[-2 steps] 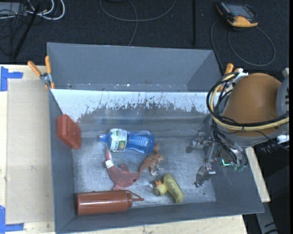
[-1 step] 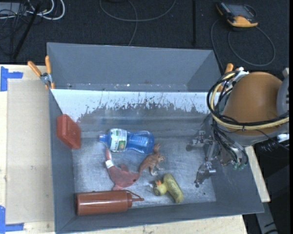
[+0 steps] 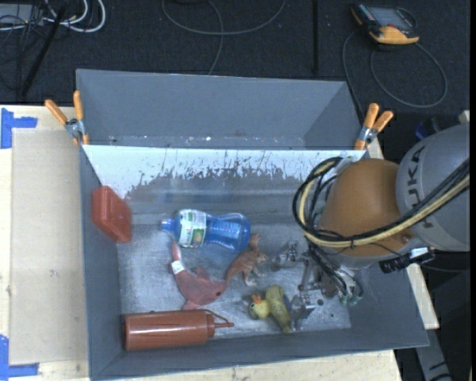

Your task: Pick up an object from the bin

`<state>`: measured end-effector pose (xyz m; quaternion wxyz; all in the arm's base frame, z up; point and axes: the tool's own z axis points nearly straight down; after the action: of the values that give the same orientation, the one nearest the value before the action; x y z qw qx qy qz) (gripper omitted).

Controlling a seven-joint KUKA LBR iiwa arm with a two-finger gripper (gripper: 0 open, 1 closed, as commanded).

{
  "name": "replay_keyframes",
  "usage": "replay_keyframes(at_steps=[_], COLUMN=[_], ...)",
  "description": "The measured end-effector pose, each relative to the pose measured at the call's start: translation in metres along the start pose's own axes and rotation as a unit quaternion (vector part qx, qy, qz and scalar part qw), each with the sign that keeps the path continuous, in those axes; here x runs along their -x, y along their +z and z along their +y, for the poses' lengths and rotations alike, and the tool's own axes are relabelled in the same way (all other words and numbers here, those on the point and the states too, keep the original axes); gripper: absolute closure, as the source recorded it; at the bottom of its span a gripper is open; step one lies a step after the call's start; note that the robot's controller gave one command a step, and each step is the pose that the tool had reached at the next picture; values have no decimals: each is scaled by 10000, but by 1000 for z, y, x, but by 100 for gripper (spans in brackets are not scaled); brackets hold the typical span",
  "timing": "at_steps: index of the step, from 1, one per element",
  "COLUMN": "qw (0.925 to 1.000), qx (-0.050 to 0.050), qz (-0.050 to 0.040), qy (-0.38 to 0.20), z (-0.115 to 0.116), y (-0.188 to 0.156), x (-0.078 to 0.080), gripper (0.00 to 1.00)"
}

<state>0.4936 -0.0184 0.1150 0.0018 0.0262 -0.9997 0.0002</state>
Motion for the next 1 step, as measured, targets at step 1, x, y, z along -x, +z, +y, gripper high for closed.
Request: replay_keyframes(at_steps=[1], qw=[9941], qx=[3], qz=[8], qy=[-1085], z=[15], y=[18], x=[-5], gripper=[0])
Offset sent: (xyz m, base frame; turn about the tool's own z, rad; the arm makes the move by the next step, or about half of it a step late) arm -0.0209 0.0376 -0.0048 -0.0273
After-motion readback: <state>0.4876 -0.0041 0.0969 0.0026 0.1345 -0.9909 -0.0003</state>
